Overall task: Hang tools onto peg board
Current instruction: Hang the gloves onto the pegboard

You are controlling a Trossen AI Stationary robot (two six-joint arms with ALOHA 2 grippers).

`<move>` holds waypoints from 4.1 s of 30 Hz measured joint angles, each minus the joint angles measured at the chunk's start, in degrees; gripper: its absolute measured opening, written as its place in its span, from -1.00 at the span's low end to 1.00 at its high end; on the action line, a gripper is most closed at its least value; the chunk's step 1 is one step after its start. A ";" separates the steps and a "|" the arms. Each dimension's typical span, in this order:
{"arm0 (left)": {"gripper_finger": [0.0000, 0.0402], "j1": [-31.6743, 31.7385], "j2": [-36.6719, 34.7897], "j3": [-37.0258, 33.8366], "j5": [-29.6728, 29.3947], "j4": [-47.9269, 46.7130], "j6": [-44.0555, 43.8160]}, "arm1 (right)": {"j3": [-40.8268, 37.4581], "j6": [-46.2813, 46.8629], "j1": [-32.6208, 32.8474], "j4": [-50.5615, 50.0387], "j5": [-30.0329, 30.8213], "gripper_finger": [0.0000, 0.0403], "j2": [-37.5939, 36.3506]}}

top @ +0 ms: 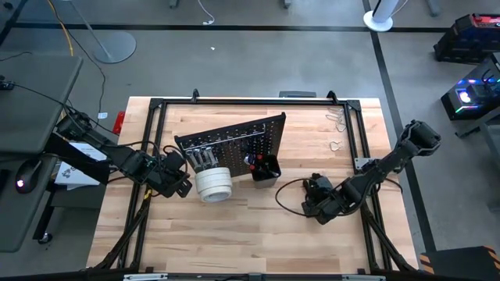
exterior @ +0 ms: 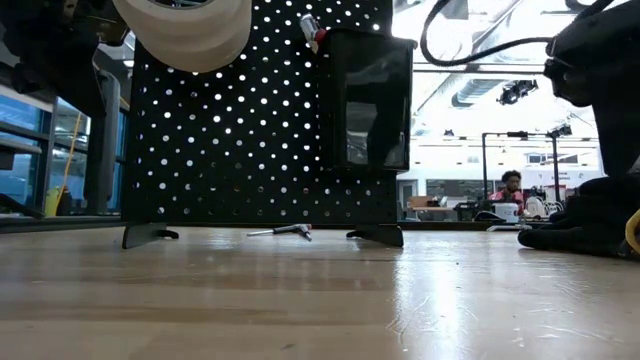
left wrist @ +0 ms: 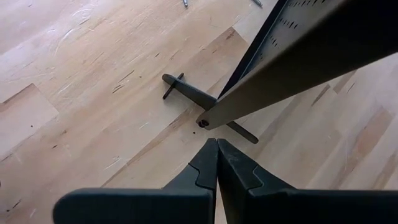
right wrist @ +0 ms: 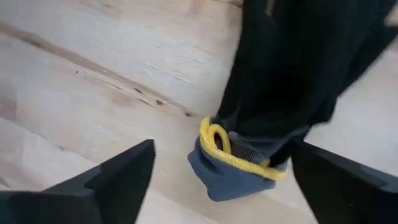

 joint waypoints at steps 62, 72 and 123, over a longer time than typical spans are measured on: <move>-1.00 -0.02 0.00 0.00 -1.04 0.23 0.44 | -7.47 -7.16 -12.85 -2.23 -0.44 -0.85 3.01; -1.00 -0.04 0.04 -0.07 0.37 0.06 0.44 | 19.45 -10.76 -2.24 -5.70 34.92 -0.95 2.88; -1.00 0.04 0.07 -0.11 -0.08 -0.09 -0.61 | 33.33 -66.01 -14.23 18.34 50.24 0.10 20.36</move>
